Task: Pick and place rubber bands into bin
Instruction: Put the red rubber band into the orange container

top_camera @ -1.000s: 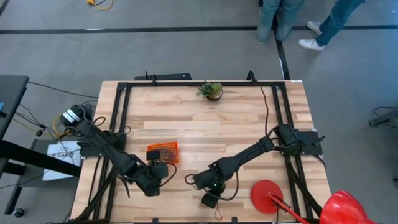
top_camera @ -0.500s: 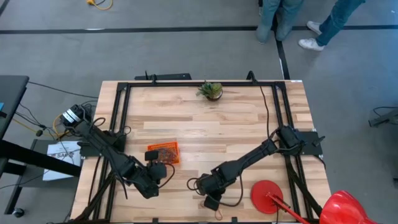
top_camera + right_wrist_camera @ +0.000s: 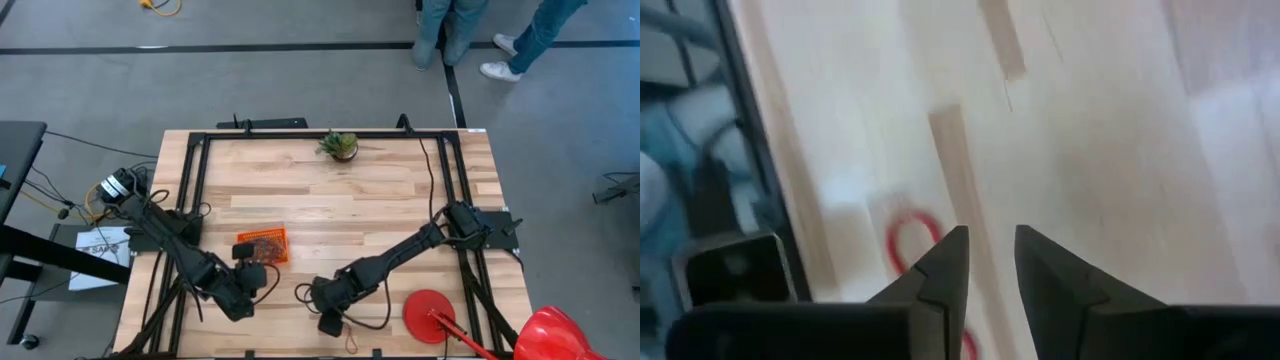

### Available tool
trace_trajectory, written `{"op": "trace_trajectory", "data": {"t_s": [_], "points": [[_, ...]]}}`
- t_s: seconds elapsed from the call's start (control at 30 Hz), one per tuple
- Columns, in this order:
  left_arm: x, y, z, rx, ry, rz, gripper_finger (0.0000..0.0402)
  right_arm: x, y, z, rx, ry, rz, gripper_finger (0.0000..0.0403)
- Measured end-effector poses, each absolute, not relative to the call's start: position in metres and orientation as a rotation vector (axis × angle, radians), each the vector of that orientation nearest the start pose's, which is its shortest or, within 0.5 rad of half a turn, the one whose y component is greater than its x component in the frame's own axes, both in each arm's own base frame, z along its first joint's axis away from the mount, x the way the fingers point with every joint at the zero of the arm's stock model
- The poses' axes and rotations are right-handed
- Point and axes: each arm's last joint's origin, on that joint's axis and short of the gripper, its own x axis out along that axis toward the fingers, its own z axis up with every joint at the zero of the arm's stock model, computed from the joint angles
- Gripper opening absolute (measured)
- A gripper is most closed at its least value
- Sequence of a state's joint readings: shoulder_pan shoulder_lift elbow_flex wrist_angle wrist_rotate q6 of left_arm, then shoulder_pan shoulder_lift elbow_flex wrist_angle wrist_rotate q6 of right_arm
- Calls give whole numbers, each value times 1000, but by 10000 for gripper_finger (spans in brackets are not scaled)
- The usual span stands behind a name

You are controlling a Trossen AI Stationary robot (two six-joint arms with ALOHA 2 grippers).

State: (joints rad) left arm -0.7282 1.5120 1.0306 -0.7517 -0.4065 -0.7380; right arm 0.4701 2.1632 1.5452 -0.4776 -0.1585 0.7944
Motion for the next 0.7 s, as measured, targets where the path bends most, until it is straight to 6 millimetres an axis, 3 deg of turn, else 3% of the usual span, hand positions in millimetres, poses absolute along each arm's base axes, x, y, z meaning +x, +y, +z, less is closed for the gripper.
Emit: {"op": "trace_trajectory", "data": {"t_s": [0.13,0.33,0.53,0.7], "points": [[215,-181,218,-11,1051,111,98,395,205,144,564,1300,152,79],[211,-185,218,-1,1029,120,98,370,215,138,571,1516,75,79],[212,-184,218,7,1011,138,98,367,236,139,541,1417,93,79],[212,-184,219,22,985,161,98,365,228,137,515,1431,-10,79]]}}
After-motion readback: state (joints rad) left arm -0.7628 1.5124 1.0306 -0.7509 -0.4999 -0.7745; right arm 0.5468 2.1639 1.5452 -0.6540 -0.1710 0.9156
